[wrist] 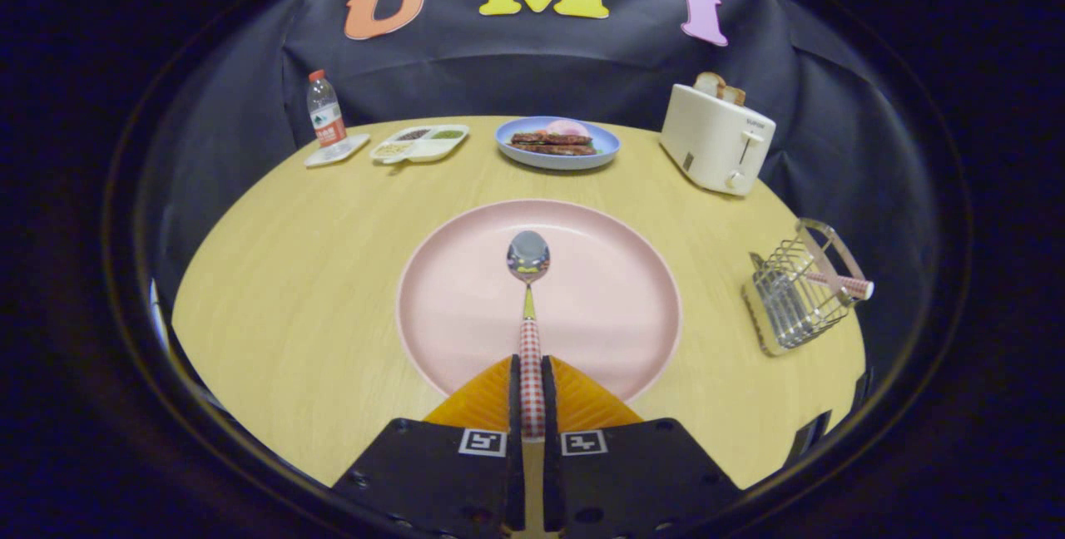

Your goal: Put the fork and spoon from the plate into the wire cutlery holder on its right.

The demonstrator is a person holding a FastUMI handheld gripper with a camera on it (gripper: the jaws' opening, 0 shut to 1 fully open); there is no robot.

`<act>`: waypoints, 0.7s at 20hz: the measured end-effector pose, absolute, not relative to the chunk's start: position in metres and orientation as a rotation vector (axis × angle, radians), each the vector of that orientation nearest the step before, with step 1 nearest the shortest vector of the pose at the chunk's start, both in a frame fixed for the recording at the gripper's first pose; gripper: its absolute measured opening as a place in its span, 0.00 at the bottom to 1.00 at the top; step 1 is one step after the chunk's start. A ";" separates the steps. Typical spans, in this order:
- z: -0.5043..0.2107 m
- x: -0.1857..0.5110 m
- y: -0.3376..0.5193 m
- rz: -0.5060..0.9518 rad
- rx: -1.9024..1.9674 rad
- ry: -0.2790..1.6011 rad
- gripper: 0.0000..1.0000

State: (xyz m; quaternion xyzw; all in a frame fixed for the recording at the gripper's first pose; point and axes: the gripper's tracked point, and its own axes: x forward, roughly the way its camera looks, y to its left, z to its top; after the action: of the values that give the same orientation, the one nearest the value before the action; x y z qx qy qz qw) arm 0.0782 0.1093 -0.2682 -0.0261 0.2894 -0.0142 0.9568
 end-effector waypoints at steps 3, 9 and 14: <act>-0.262 0.076 0.111 0.014 -0.104 0.574 0.03; -0.215 0.059 0.097 0.083 -0.096 0.620 0.03; -0.143 0.042 0.051 0.087 -0.060 0.662 0.03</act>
State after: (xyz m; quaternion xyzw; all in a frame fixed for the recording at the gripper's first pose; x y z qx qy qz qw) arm 0.0418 0.0507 -0.1431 -0.0294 0.3250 0.0426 0.9443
